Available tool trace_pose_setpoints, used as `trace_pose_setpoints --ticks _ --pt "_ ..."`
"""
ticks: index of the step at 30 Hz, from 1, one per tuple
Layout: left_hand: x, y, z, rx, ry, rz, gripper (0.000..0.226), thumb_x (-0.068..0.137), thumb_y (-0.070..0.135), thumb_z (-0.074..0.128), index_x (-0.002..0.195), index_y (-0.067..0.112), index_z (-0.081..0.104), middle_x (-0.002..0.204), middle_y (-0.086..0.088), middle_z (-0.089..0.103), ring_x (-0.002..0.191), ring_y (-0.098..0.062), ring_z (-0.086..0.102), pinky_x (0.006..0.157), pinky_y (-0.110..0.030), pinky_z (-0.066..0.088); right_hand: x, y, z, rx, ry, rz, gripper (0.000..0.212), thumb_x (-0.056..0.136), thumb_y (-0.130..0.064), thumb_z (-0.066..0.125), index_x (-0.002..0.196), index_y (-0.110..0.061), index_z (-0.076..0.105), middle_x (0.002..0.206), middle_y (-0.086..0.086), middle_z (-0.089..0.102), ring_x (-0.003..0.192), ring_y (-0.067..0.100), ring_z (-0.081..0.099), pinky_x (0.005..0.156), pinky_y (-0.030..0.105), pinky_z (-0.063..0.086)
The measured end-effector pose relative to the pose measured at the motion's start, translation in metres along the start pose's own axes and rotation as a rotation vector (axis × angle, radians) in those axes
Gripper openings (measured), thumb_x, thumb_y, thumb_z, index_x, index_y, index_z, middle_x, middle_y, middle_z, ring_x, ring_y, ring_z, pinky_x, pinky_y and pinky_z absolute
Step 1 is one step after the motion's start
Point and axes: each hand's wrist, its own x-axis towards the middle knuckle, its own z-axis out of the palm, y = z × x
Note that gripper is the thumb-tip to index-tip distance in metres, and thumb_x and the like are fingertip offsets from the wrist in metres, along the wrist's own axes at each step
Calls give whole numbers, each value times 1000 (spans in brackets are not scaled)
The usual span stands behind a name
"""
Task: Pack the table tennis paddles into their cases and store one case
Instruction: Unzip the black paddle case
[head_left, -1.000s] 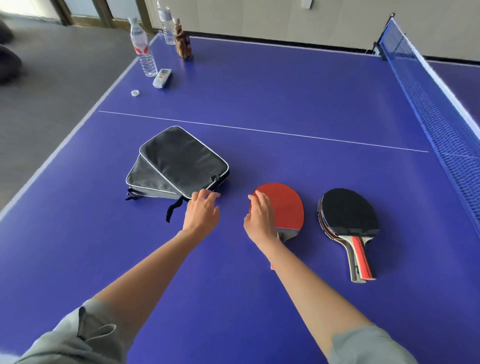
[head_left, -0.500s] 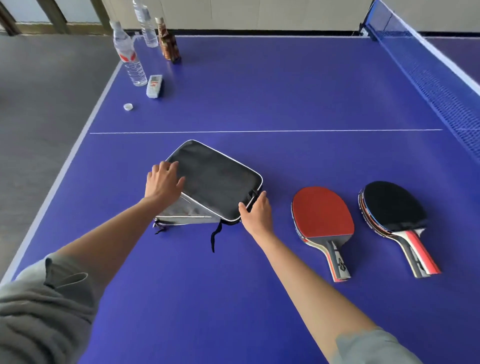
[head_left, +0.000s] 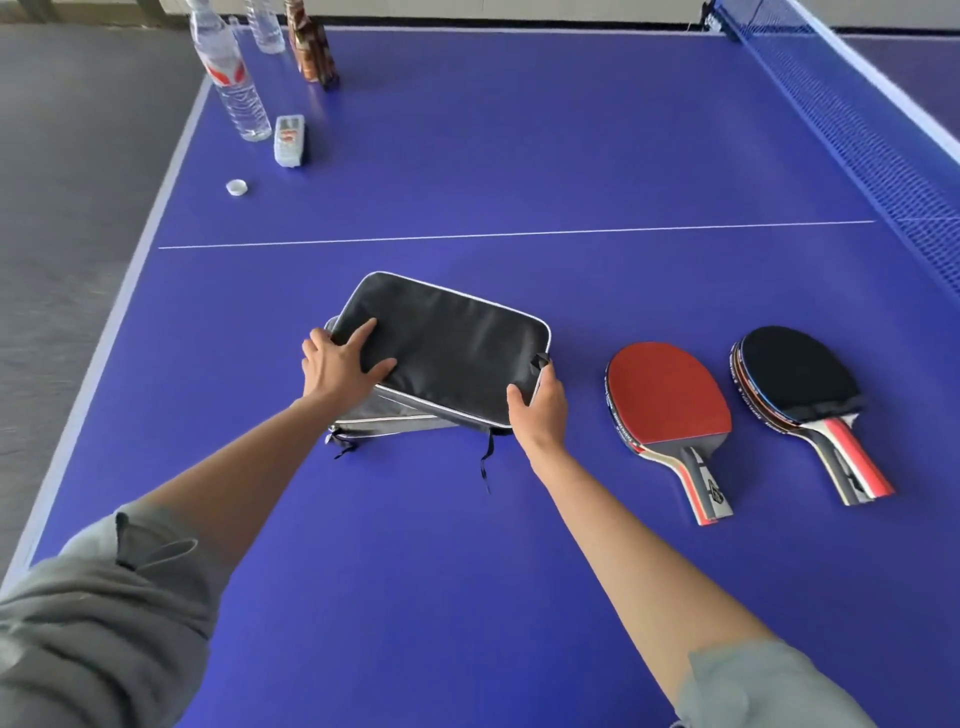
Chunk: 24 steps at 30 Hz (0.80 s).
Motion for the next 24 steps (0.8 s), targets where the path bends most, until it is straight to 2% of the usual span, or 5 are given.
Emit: trace_pose_setpoints --ticks 6,10,15,18,24 --pt "-84 11 13 -89 44 -144 63 84 52 59 141 36 37 122 -17 33 118 -36 34 101 -46 40 -21 24 -32 -3 -49 -47 51 95 -23 50 143 -17 33 126 14 45 114 23 47 89 24 34" --pt "-156 24 31 -151 137 -230 59 84 50 60 138 34 41 123 -17 34 118 -35 34 103 -45 37 -47 54 -60 37 -151 -61 52 95 -22 49 144 -20 32 128 13 46 117 23 45 93 25 32" --pt "-240 47 69 -50 182 -298 57 87 50 56 139 34 40 145 -20 21 136 -35 16 112 -51 15 -91 104 -96 108 -253 1 49 96 -19 47 143 -20 33 136 8 43 121 16 41 96 23 31" --pt "-276 69 97 26 132 -205 54 89 49 54 139 37 39 152 -18 13 144 -33 0 114 -54 1 -114 126 -111 84 -285 2 49 97 -17 45 144 -18 32 132 9 44 119 17 44 96 24 33" --pt "-315 113 136 100 -99 224 67 83 63 51 143 44 29 157 -7 13 145 -30 3 117 -51 3 -135 136 -130 40 -348 -36 52 95 -22 51 144 -19 33 131 9 47 123 22 46 102 34 41"
